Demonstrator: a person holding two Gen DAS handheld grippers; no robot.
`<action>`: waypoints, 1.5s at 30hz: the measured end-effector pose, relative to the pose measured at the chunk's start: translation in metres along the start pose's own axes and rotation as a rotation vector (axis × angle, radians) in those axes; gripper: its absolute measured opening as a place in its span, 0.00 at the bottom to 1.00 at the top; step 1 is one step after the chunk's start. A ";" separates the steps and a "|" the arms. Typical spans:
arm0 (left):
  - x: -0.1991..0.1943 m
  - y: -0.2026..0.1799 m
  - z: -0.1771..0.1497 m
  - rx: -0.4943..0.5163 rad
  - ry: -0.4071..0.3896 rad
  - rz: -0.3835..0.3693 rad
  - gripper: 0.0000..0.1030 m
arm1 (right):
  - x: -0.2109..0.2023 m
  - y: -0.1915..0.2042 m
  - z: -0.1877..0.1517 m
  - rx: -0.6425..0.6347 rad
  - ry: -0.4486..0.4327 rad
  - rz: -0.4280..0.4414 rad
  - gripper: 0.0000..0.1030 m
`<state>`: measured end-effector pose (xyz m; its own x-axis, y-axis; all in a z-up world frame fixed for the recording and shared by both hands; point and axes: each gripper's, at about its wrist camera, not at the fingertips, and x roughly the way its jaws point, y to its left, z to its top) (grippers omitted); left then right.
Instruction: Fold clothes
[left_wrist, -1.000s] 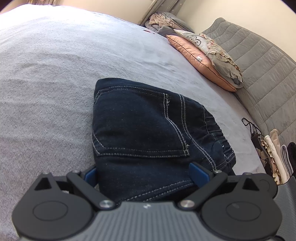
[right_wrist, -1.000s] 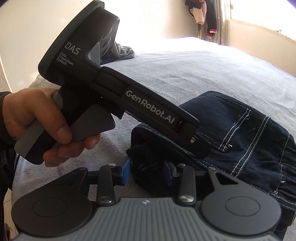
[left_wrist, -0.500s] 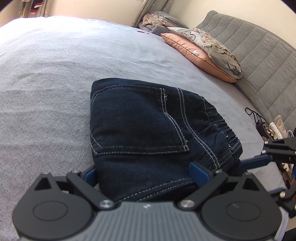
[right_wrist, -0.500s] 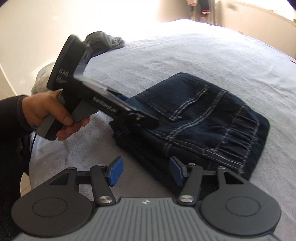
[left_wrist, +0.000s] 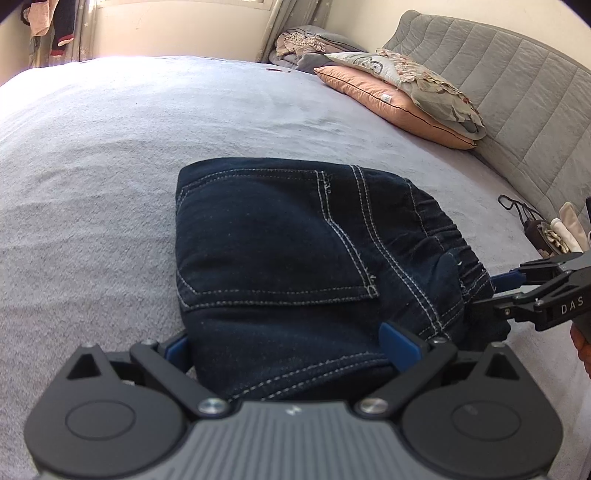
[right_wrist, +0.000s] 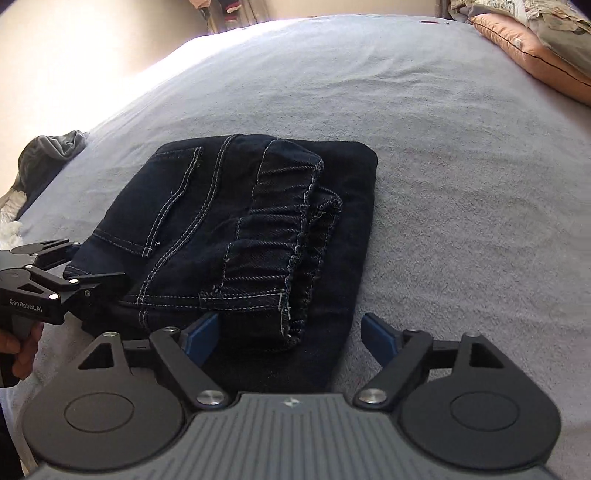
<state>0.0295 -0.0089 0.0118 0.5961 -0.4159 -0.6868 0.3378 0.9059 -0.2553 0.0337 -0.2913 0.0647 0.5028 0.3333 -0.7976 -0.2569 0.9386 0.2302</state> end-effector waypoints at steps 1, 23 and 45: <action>0.000 0.002 0.000 -0.013 0.005 -0.009 0.97 | 0.001 -0.004 0.000 0.027 -0.002 0.017 0.82; 0.006 0.012 -0.001 -0.080 0.033 -0.067 0.97 | 0.000 -0.065 -0.013 0.622 -0.049 0.365 0.93; 0.005 0.081 0.000 -0.514 0.032 -0.354 0.99 | 0.001 -0.044 -0.012 0.585 -0.169 0.314 0.57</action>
<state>0.0601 0.0619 -0.0120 0.4872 -0.7028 -0.5184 0.1125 0.6392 -0.7608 0.0357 -0.3338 0.0472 0.6114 0.5623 -0.5569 0.0528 0.6731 0.7376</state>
